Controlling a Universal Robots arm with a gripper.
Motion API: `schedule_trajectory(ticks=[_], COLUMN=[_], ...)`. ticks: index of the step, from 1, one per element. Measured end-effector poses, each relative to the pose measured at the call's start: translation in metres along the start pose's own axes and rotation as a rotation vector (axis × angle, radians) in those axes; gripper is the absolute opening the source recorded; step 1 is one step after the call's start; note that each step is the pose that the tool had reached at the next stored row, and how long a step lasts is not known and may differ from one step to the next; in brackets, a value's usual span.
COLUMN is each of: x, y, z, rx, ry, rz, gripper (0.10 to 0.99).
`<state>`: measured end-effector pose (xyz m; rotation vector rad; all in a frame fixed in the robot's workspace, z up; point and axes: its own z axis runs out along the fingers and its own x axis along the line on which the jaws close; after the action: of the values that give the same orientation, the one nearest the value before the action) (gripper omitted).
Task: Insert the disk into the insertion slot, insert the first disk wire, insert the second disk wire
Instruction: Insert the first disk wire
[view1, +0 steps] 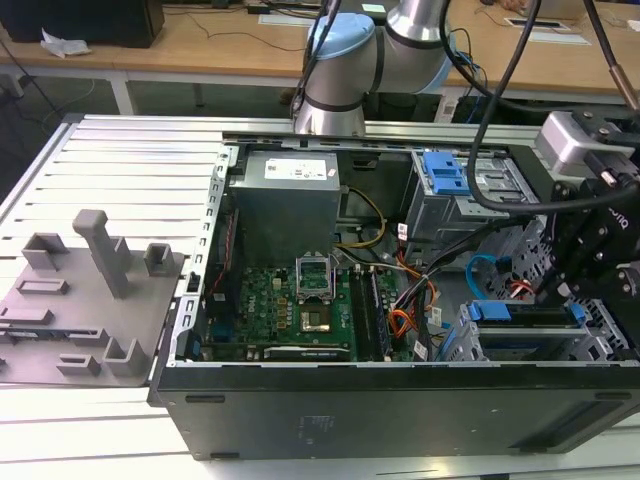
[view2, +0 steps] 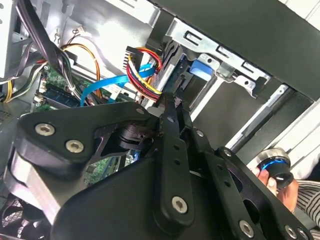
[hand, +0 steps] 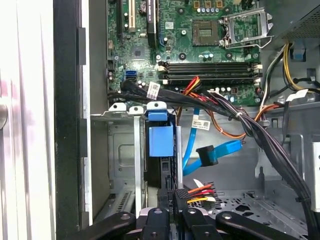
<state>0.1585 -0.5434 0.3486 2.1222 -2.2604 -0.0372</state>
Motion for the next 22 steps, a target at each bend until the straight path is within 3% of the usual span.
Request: schedule_trajectory(ticks=[22], x=[0.0011], y=[-0.0083], z=[0.0082], rx=[-0.002], ry=[-0.0061], rz=[0.0], gripper=[0.165])
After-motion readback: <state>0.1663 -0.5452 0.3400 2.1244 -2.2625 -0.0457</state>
